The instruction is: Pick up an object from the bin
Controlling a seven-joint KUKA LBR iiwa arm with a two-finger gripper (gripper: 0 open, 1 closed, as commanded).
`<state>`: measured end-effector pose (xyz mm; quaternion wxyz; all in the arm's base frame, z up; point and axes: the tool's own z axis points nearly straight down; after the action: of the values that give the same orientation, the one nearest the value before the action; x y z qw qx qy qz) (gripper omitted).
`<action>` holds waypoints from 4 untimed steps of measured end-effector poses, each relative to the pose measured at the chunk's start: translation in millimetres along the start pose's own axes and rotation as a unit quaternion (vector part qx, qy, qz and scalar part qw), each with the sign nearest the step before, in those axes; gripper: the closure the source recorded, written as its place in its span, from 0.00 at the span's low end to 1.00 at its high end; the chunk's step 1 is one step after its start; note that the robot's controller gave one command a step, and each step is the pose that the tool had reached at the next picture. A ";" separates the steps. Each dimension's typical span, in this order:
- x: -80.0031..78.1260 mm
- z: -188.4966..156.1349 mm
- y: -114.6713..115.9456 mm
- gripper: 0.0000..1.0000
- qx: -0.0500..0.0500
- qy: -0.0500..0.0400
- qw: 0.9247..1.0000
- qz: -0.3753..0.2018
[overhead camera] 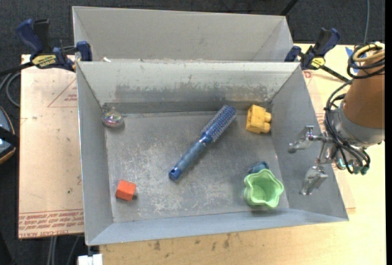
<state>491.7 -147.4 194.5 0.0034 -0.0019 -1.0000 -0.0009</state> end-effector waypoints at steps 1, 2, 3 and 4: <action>-97.5 110.7 46.7 0.00 0.000 -0.002 0.998 -0.060; -110.2 94.0 160.0 0.00 0.000 -0.006 0.982 -0.191; -60.5 37.8 238.5 0.00 -0.001 -0.005 0.988 -0.152; -106.3 114.7 277.7 0.00 -0.001 -0.006 0.994 -0.106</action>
Offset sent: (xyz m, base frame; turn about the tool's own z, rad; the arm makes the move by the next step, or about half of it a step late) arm 0.0947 0.0444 -0.1111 -0.1143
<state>598.2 130.1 79.6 -0.0028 0.1044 -0.9945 -0.0022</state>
